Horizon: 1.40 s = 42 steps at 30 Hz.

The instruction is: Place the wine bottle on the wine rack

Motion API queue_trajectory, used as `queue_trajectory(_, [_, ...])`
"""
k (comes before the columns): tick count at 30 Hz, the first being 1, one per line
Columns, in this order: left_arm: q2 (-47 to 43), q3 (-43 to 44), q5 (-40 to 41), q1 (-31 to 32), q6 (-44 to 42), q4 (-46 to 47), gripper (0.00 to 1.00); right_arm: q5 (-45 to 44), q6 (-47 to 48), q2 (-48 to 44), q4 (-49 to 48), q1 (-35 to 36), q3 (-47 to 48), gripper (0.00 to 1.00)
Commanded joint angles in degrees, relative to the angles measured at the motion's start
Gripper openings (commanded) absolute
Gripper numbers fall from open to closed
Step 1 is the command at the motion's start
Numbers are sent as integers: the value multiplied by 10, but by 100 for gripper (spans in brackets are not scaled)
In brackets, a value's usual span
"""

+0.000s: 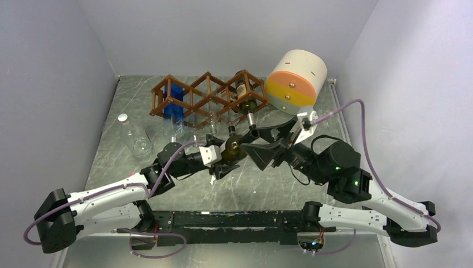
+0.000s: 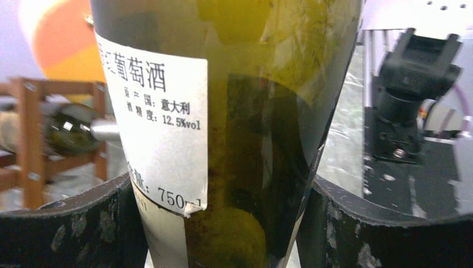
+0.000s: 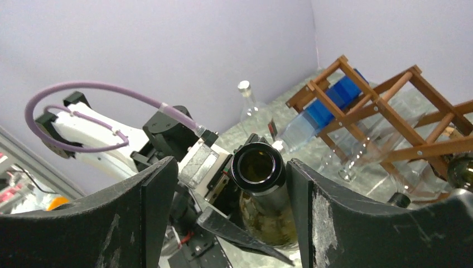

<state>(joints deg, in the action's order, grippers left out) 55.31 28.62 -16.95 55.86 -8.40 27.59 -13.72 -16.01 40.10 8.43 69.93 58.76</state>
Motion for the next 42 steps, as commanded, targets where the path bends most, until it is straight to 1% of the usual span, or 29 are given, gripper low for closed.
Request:
queue_trajectory(1, [8,97,50,-17,-97,26,7,0,-14,-9,23,1,31,75])
queue_trajectory(4, [28,135,51,-45,-137,3,7,-48,-27,-9,22,1,45,75])
queue_trajectory(7, [39,154,23,-98,-132,24,7,-110,-42,4,53,1,74,75])
queue_trajectory(9, [45,167,1,-127,-126,32,7,-112,-41,15,76,1,96,74])
queue_trajectory(13, [68,206,2,-159,-148,28,7,-101,-43,32,101,1,124,74])
queue_trajectory(17, [99,262,-18,-201,-178,-10,7,-118,-46,45,118,1,146,74])
queue_trajectory(19, [113,283,-31,-215,-207,-23,7,-126,-47,52,128,1,158,74])
queue_trajectory(21, [125,299,-46,-226,-268,-42,7,-103,-30,61,138,2,172,74])
queue_trajectory(24, [146,326,-32,-231,-353,-93,7,-68,-15,88,182,1,215,72])
queue_trajectory(26, [149,334,-21,-232,-419,-126,7,-74,-15,111,219,1,244,72])
queue_trajectory(31, [131,297,-25,-232,-593,-114,7,-99,-12,155,261,1,282,72])
queue_trajectory(35, [122,294,-27,-232,-671,-103,7,-147,-9,189,298,1,307,72])
queue_trajectory(39, [106,283,-38,-228,-766,-116,7,-213,-6,218,333,2,299,74])
queue_trajectory(41, [100,287,-35,-223,-781,-121,7,-244,-12,228,344,1,288,76])
queue_trajectory(42, [97,295,-41,-222,-792,-147,7,-257,-18,233,349,1,285,76])
